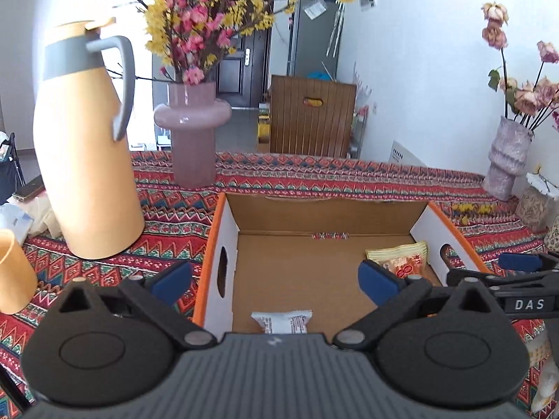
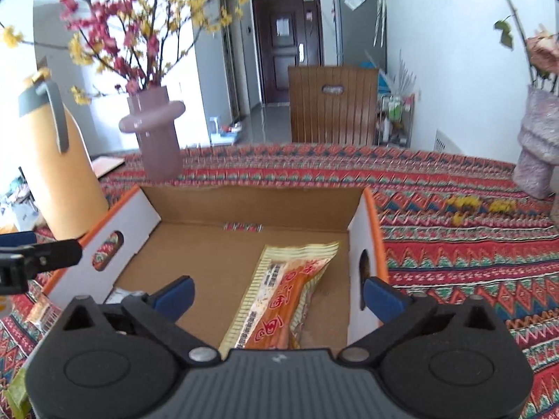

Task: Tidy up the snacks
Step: 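Move back to the pile and grasp a white packet with the right tool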

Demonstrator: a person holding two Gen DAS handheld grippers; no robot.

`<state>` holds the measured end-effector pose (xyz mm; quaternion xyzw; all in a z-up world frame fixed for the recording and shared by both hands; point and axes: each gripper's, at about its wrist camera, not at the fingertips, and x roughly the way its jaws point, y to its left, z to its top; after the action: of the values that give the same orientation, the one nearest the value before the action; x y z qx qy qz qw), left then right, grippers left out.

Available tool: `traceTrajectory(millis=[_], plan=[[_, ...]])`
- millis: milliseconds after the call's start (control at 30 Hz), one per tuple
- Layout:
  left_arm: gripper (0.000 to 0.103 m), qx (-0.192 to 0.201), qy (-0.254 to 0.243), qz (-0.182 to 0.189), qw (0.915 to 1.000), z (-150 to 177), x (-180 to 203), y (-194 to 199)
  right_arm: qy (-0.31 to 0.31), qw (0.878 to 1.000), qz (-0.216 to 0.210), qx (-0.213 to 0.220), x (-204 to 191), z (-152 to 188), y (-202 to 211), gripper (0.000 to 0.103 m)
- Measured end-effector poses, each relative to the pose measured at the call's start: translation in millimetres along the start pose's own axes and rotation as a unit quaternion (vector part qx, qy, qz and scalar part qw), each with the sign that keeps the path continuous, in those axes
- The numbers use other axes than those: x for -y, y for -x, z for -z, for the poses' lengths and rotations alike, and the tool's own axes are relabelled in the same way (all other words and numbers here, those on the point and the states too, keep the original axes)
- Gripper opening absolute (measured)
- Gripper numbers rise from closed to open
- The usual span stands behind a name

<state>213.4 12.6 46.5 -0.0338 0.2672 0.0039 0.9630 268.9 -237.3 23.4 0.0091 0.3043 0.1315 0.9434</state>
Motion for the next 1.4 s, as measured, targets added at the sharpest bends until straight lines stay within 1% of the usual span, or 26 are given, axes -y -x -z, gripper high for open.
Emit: traceTrajectory(millis=[267,467,733,900,1000,1033,1100,1133,1233,1333,1400], plan=[[0.103,0.042,-0.001,-0.006,0.9991,21.6,-6.7,49.7,-0.004,0.998,-0.007,0.055,-3.5,28.1,67.3,0.103],[0.103,0.054,0.003,-0.012,0.9985,46.4,-11.4,82.6,-0.008,0.997,-0.017,0.072,-12.6,59.3,104.8,0.103],[0.103,0.050,0.002,-0.017,0.9986,85.9,-15.0,108.0,-0.019,0.998,-0.027,0.062,-25.6,105.9,129.8,0.103],[0.103,0.037,0.007,-0.013,0.9992,103.7,-19.0,109.0,-0.027,0.999,-0.018,0.038,-31.0,134.0,125.9,0.103],[0.103,0.030,0.005,-0.012,0.9995,111.7,-18.7,107.3,-0.032,0.999,-0.009,0.024,-32.4,142.9,121.1,0.103],[0.103,0.027,0.005,-0.009,0.9996,113.8,-18.6,106.8,-0.031,0.999,-0.005,0.019,-33.3,145.0,118.9,0.102],[0.103,0.021,0.006,-0.006,0.9997,116.6,-17.8,105.3,-0.032,0.999,0.000,0.012,-33.9,145.2,114.1,0.095],[0.103,0.019,0.007,-0.004,0.9998,118.1,-17.7,105.0,-0.031,0.999,0.001,0.006,-34.2,145.1,111.4,0.093],[0.103,0.013,0.005,-0.002,0.9999,120.2,-16.5,104.4,-0.030,0.999,-0.002,-0.015,-35.4,144.8,101.8,0.087],[0.103,0.011,0.002,0.002,0.9999,122.2,-15.1,104.9,-0.043,0.998,-0.006,-0.037,-32.6,148.0,93.4,0.079],[0.103,0.009,0.001,0.004,0.9999,122.3,-13.9,104.7,-0.053,0.997,-0.005,-0.046,-29.2,151.5,89.6,0.070]])
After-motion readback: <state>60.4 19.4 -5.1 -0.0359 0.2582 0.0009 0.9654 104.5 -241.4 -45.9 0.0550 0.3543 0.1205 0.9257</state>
